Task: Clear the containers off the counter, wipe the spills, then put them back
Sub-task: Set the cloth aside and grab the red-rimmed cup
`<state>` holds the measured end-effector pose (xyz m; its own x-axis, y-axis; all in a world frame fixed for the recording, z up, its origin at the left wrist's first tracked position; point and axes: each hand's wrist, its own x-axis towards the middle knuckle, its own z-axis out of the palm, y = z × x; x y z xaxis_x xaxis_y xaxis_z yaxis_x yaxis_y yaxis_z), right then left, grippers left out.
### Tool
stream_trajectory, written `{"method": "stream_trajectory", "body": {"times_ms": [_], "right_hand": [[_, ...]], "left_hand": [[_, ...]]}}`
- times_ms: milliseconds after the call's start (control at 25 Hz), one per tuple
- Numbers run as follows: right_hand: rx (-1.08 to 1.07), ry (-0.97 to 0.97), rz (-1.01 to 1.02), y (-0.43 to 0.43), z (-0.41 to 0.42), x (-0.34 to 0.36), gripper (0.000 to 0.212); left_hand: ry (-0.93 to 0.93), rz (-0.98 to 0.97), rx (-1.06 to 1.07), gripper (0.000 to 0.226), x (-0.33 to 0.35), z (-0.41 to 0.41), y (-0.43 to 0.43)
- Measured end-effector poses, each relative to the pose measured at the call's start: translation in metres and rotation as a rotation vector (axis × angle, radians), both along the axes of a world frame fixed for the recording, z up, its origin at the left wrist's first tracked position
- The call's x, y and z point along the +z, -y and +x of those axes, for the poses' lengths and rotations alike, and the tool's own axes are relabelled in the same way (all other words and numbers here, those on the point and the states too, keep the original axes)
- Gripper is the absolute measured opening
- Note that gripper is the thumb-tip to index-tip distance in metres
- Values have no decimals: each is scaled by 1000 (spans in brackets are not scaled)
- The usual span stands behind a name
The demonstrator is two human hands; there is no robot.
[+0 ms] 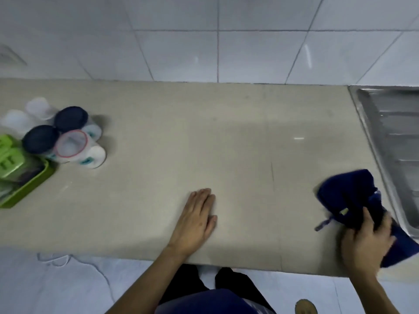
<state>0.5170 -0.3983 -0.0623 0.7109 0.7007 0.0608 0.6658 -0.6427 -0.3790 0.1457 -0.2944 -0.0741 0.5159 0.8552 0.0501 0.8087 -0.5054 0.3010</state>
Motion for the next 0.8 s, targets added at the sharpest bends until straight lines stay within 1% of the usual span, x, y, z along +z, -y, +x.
{"method": "stream_trajectory", "body": {"times_ms": [40,80,200,280,360,440,520,640,800], "right_hand": [[12,16,13,-10,-19,5,56],[76,34,16,-22,-41,7,54],[491,31,27,-69,-125,-1,48],[732,17,30,-106,-184,-7,45],[929,7,31,-137,-244,-10,42],[1081,-22,31,-160,-296,-10,41],[1177,-65,6,-179,-344,-8,41],[1261,-124,-25,-204,-401,1,45],[1235,-224,-7,-236,-458,24,56]], "left_hand": [[14,10,18,50,1,-13,-2],[29,17,47,50,1,-28,-4],[46,50,171,45,0,-96,-13],[59,60,261,43,3,-142,-20],[49,67,342,42,6,-180,-29],[37,56,414,42,7,-210,-38],[28,43,470,42,6,-236,-46],[20,59,526,41,4,-262,-57],[56,73,631,42,0,-279,-71]]}}
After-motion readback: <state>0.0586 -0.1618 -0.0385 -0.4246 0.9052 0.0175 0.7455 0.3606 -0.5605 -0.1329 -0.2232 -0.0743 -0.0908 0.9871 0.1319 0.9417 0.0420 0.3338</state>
